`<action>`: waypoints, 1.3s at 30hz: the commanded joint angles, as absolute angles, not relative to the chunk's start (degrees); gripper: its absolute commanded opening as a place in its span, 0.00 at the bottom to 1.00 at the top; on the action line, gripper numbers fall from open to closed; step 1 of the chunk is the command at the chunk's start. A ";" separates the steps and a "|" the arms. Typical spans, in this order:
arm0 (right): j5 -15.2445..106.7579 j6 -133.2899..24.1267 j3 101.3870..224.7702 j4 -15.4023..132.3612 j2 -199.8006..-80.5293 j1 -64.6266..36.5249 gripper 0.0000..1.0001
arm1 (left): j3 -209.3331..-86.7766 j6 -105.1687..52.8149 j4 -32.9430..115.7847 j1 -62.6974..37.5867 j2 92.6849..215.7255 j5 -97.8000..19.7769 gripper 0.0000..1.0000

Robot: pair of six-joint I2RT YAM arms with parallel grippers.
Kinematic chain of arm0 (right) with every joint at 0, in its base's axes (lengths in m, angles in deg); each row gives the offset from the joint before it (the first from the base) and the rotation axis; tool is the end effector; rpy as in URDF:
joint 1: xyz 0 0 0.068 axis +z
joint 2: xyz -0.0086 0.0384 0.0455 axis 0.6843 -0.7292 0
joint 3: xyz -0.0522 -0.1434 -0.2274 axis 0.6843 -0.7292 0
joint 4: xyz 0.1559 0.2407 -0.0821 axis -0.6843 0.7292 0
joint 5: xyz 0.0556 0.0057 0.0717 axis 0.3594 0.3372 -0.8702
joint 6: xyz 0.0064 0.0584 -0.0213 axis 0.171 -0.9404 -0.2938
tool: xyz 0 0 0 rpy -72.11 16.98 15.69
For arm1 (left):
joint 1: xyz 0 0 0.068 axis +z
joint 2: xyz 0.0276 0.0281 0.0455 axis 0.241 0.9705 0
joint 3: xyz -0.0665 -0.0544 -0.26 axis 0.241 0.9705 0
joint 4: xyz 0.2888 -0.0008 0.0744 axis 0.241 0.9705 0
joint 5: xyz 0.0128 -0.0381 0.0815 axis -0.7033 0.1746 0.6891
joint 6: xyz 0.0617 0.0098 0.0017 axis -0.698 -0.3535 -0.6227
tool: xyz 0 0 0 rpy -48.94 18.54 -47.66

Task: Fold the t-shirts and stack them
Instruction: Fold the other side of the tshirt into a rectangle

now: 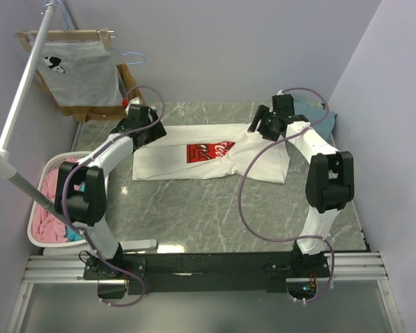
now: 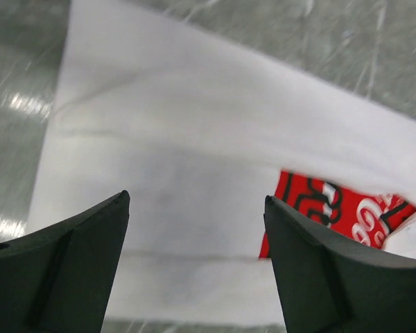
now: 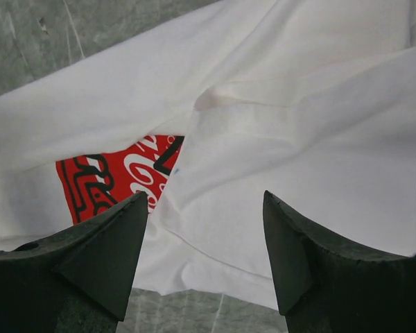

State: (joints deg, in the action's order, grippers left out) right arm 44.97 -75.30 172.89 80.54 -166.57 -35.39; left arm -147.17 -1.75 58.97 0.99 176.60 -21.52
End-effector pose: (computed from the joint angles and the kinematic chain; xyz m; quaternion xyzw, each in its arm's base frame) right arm 0.4661 0.0708 0.2302 0.1299 0.9116 0.1812 0.3454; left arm 0.4176 -0.0881 0.2222 -0.2140 0.8855 -0.1012 0.3997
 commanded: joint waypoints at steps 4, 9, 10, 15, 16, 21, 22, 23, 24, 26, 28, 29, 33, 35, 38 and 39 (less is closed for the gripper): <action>42.16 -73.70 167.52 79.33 -167.28 -34.30 0.74 | -159.47 -4.53 61.43 -0.46 187.08 -24.08 0.79; 41.71 -73.43 163.48 79.07 -164.38 -31.76 0.74 | -145.81 1.08 63.57 -1.88 177.43 -18.97 0.79; 41.71 -73.52 163.03 78.98 -164.20 -31.32 0.74 | -143.32 2.22 63.04 -1.88 175.41 -18.62 0.79; 41.10 -73.61 162.33 79.33 -164.11 -29.12 0.74 | -131.72 8.82 62.78 -1.88 164.94 -12.04 0.81; 40.92 -73.69 162.33 79.33 -164.20 -28.85 0.74 | -130.48 9.52 62.42 -1.88 164.06 -11.51 0.82; 41.09 -73.87 161.63 79.51 -164.55 -27.88 0.74 | -126.43 11.90 61.19 -1.53 163.08 -8.60 0.83; 41.18 -73.87 161.54 79.42 -164.47 -27.80 0.74 | -126.16 12.08 61.10 -1.18 163.78 -8.34 0.83; 41.27 -73.96 161.10 79.42 -164.20 -27.71 0.74 | -125.81 12.25 60.84 -1.00 164.14 -8.43 0.83; 41.44 -73.96 161.01 79.42 -164.11 -27.71 0.74 | -125.11 12.25 60.32 -0.82 164.31 -8.77 0.82; 41.71 -73.96 160.57 79.50 -163.76 -27.71 0.74 | -124.14 12.95 59.26 -0.38 164.32 -9.56 0.82; 41.80 -73.78 160.39 79.51 -163.59 -27.71 0.74 | -122.65 13.31 57.42 -0.12 163.71 -9.83 0.82; 41.97 -73.78 160.39 79.68 -163.59 -27.71 0.74 | -122.21 13.22 56.98 -0.03 163.61 -9.83 0.82; 42.15 -73.69 160.48 80.03 -164.02 -27.71 0.74 | -121.59 13.13 55.66 0.32 164.23 -9.83 0.81; 42.32 -73.61 160.57 80.29 -164.20 -27.71 0.74 | -121.59 12.87 54.69 0.32 164.93 -9.83 0.78; 42.50 -73.52 160.48 80.56 -164.29 -27.71 0.74 | -122.03 12.87 54.16 0.41 165.90 -9.57 0.73; 42.67 -73.43 160.39 80.56 -164.38 -27.62 0.74 | -122.20 12.87 53.90 0.41 166.07 -9.31 0.71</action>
